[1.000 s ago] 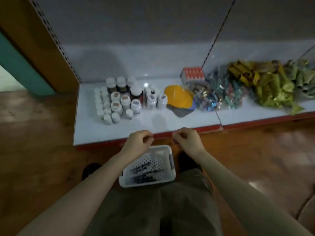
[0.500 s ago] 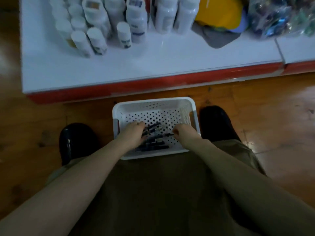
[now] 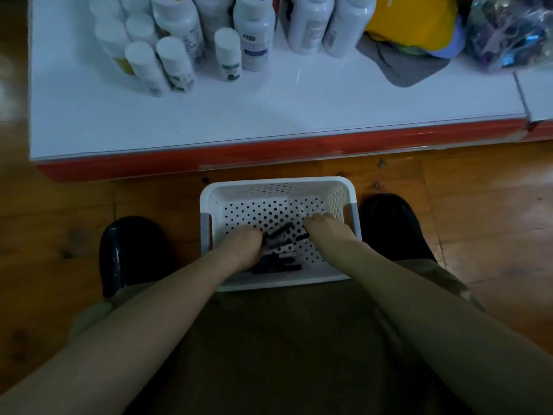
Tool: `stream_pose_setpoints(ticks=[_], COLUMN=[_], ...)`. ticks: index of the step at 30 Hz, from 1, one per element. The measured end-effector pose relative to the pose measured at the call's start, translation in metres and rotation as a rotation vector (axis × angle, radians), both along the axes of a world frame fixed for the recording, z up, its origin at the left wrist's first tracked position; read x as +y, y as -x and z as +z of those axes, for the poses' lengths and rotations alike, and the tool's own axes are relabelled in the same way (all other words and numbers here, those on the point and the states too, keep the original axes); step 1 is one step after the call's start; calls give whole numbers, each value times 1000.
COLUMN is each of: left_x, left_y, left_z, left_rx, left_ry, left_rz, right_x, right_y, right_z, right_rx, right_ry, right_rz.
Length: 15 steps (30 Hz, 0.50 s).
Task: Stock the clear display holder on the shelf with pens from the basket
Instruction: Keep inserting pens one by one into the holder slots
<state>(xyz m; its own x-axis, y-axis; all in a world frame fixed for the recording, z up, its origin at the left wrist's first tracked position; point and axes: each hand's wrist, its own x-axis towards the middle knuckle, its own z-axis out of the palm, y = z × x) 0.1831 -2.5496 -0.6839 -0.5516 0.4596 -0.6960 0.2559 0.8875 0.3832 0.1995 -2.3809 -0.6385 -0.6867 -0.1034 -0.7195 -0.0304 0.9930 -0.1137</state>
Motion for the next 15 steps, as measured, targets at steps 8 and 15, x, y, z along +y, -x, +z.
stream_pose_setpoints(ticks=[8, 15], left_x=[-4, -13], left_y=[1, 1], left_z=[7, 24], left_rx=[-75, -54], left_ry=[-80, -195], left_rz=[69, 224], right_x=[6, 19], right_y=[7, 4], right_z=[9, 23], right_rx=[89, 110], right_ry=[39, 24], right_rz=[3, 14])
